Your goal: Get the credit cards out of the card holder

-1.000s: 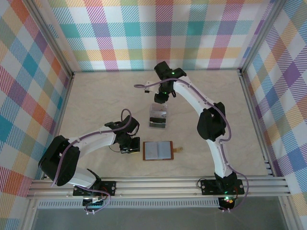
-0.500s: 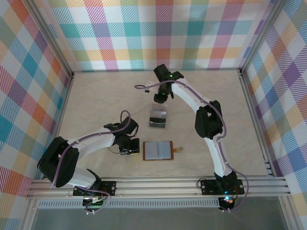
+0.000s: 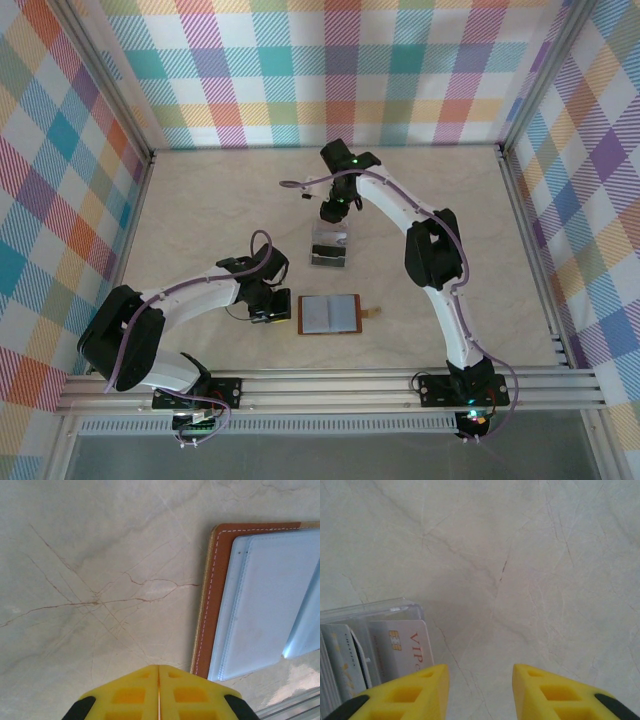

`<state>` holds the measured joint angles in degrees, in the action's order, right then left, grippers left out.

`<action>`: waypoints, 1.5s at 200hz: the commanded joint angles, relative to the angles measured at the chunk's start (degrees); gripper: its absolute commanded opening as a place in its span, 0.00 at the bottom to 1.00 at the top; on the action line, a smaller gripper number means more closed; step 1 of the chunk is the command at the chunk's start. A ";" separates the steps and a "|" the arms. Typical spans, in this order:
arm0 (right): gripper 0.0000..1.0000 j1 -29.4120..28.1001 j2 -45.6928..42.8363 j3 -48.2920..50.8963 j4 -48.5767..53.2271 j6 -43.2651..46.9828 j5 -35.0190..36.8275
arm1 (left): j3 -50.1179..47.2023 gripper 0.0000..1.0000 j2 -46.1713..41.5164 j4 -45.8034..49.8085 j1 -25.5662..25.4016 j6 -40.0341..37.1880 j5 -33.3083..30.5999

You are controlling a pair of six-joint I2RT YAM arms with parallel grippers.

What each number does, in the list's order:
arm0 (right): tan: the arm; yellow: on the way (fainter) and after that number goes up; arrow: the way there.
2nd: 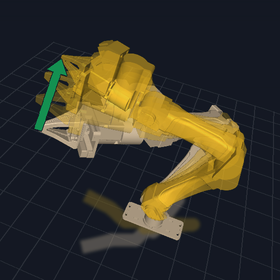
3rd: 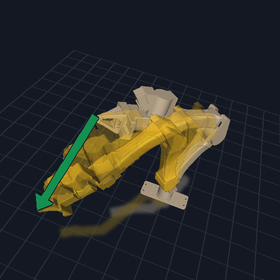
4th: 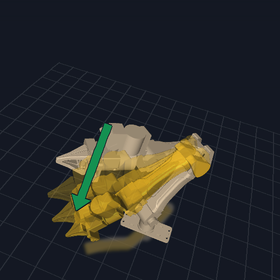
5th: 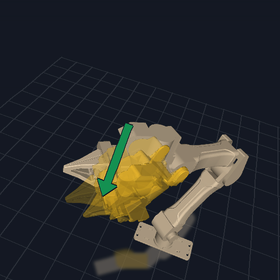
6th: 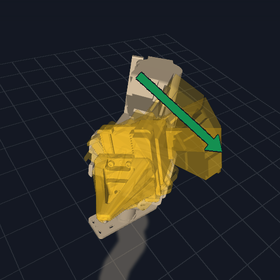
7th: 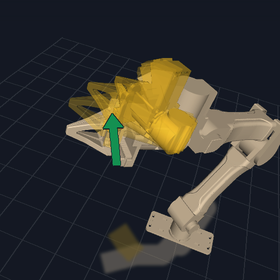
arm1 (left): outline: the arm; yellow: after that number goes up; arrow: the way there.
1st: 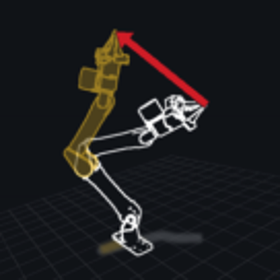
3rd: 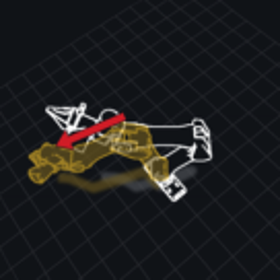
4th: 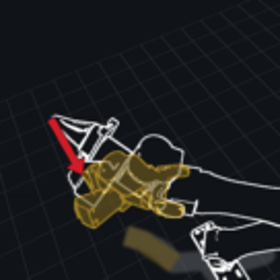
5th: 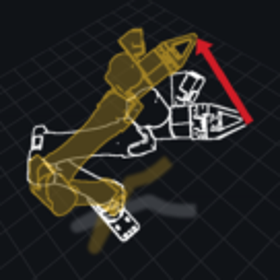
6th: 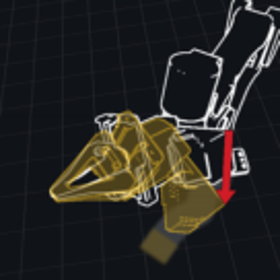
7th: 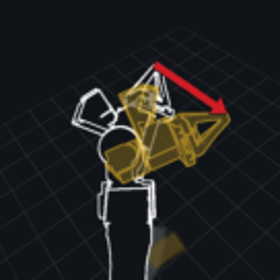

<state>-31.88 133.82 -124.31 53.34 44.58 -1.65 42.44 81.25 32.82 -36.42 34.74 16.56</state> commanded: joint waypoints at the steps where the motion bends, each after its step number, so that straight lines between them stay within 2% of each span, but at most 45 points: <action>1: 0.39 0.24 -5.49 2.19 -1.73 -3.62 -2.36 | 0.18 0.09 -0.84 -0.07 0.66 0.18 0.84; 34: 0.43 0.24 -11.20 7.28 -5.23 -12.76 -4.07 | 0.63 0.08 -1.09 -1.13 0.64 0.29 1.67; 73: 0.43 0.24 -17.78 14.06 -7.77 -29.23 -7.14 | 0.65 0.07 0.31 -4.98 0.65 1.27 5.05; 85: 0.39 0.24 -19.85 16.46 -8.30 -34.54 -9.40 | 0.51 0.07 0.70 -6.21 0.65 1.64 6.12; 99: 0.30 0.24 -22.10 19.42 -8.50 -40.38 -12.53 | 0.54 0.06 1.21 -7.25 0.65 1.82 6.94; 130: 0.24 -0.11 -28.74 28.80 -12.21 -51.61 -17.95 | 0.89 0.04 3.13 -8.63 0.65 1.67 7.78; 150: 0.16 -0.11 -32.41 34.04 -14.07 -58.18 -20.25 | 0.82 0.03 4.50 -9.50 0.65 1.60 8.27; 178: 0.14 -0.28 -35.82 39.68 -15.54 -64.63 -24.58 | 0.91 0.02 5.95 -9.83 0.65 1.41 8.54; 211: 0.17 -1.10 -38.41 47.58 -20.82 -71.05 -30.71 | 0.60 0.02 7.20 -10.14 0.71 1.27 8.50; 300: 0.17 -8.95 -37.46 57.74 -25.42 -82.74 -29.37 | -1.94 0.02 7.72 -10.80 0.66 1.04 8.14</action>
<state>-38.61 96.38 -68.12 30.83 -33.17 -30.30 41.82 87.96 22.26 -36.42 36.21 24.05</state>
